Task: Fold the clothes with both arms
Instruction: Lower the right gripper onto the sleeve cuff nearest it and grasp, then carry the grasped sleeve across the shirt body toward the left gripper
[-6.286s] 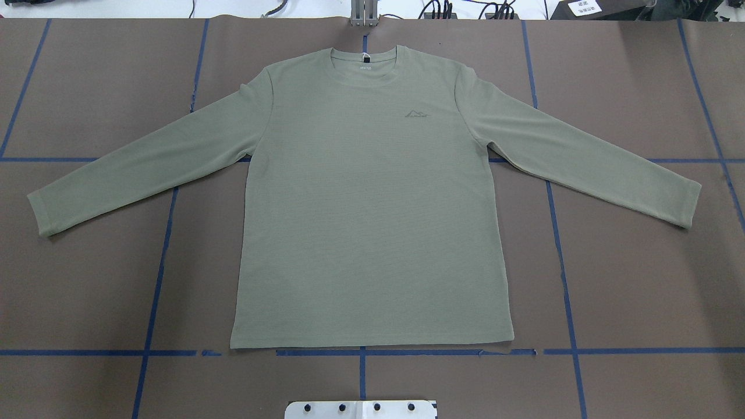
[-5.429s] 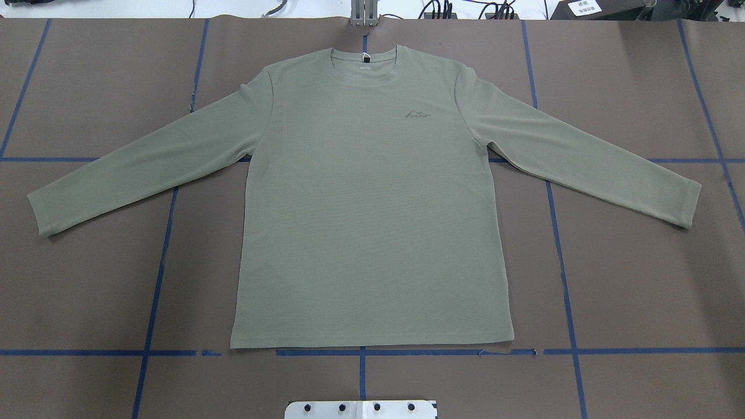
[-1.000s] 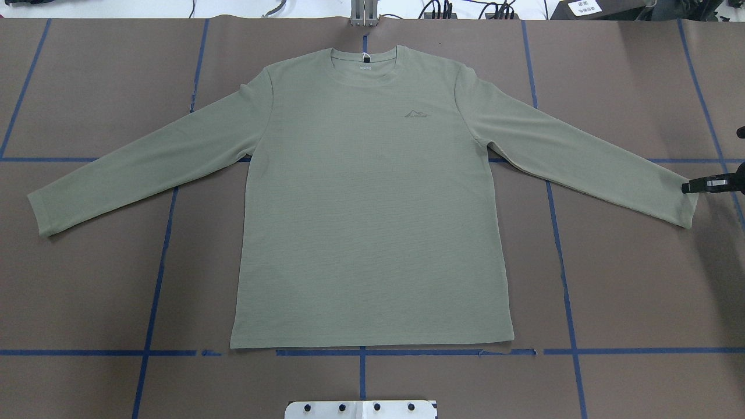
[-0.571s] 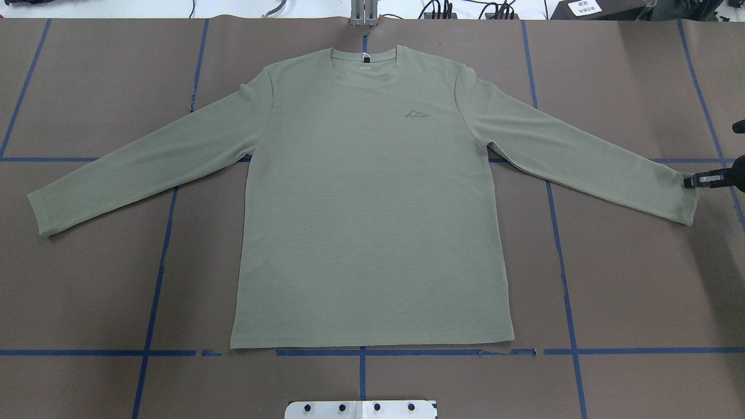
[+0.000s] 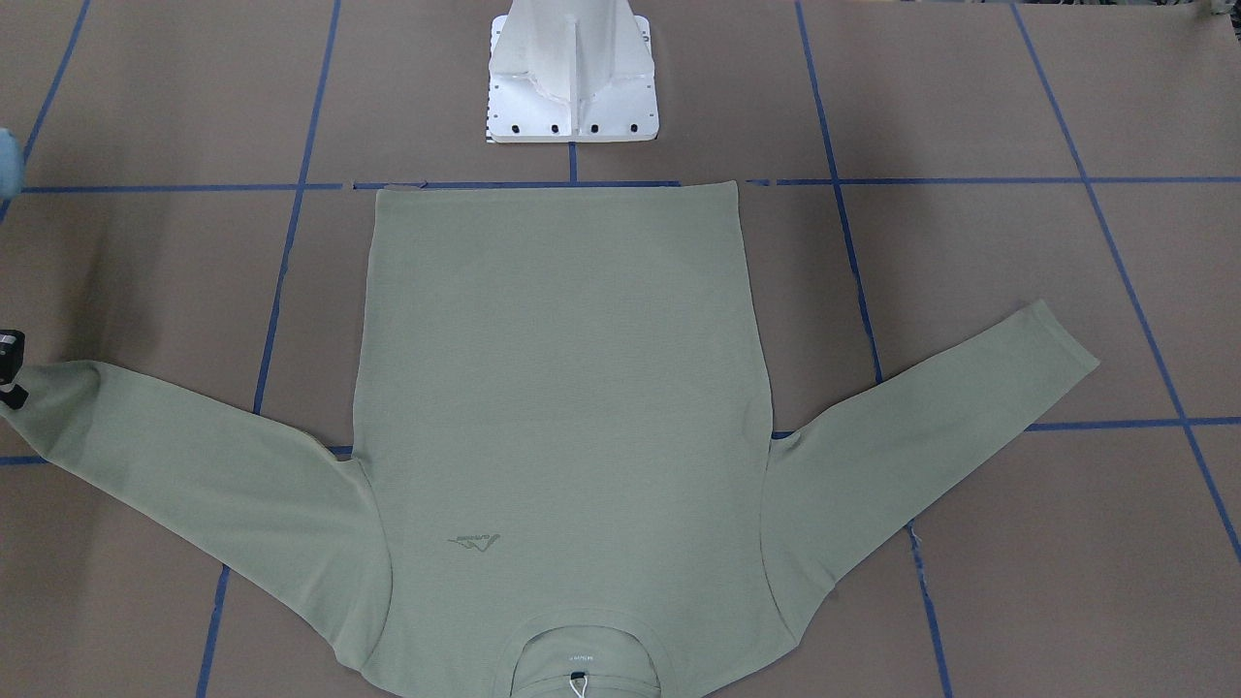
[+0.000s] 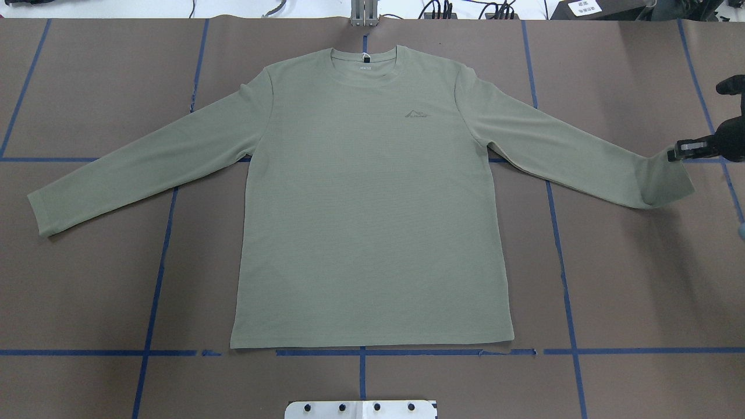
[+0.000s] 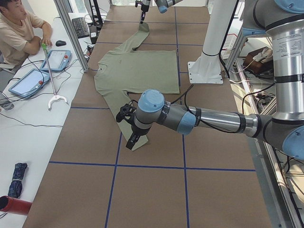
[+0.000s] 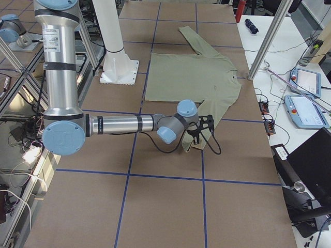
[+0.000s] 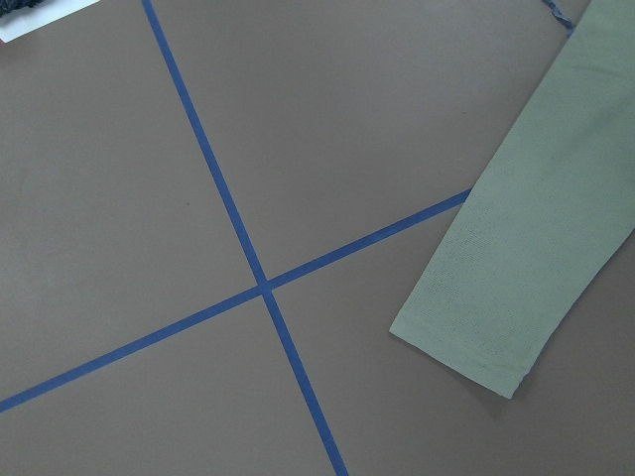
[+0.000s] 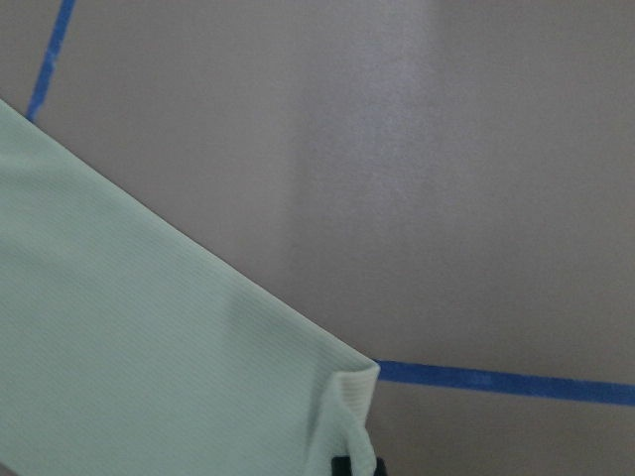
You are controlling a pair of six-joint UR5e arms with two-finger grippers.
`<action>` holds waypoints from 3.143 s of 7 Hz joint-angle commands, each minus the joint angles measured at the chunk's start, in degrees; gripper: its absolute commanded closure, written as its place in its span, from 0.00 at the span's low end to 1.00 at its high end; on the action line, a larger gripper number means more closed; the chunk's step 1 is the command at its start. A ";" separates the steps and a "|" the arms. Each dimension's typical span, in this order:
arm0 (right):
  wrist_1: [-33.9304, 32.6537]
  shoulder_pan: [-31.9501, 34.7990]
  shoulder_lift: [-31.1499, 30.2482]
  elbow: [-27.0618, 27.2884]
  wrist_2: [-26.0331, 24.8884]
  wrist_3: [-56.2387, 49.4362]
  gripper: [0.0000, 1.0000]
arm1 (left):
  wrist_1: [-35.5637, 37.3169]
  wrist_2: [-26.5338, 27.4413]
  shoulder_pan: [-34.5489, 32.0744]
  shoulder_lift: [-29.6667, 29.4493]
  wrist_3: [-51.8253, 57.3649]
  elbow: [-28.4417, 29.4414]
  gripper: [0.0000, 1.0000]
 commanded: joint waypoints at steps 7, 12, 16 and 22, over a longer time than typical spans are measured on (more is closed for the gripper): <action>-47.40 -23.78 60.12 -13.73 -29.83 37.38 1.00 | 0.09 0.00 0.00 -0.10 -0.09 0.50 0.00; -35.01 -34.70 74.42 -37.70 -44.16 45.93 1.00 | 0.09 0.00 0.00 -0.01 -0.18 0.94 0.00; -31.67 -35.85 77.87 -42.74 -44.36 48.39 0.68 | 0.09 0.70 0.09 -0.53 -0.18 1.03 0.00; -38.74 -24.55 72.82 -31.66 -24.72 34.14 0.00 | -17.01 9.14 0.44 -6.50 -0.35 3.63 0.00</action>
